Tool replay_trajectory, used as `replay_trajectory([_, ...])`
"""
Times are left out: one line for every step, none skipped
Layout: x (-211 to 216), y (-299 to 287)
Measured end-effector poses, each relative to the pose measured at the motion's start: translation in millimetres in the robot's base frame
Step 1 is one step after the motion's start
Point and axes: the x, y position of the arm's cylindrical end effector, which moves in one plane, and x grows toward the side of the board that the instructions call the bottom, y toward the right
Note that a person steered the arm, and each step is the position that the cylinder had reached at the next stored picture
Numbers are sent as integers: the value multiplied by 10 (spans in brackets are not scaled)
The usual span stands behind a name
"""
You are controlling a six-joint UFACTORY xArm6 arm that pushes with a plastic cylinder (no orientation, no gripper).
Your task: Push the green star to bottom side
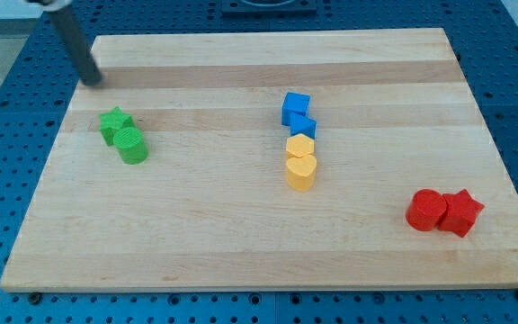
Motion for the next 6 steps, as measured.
replay_trajectory([244,294])
replay_trajectory([578,288])
replay_trajectory([1071,176])
replay_trajectory([1233,135])
replay_trajectory([1238,135])
replay_trajectory([954,172])
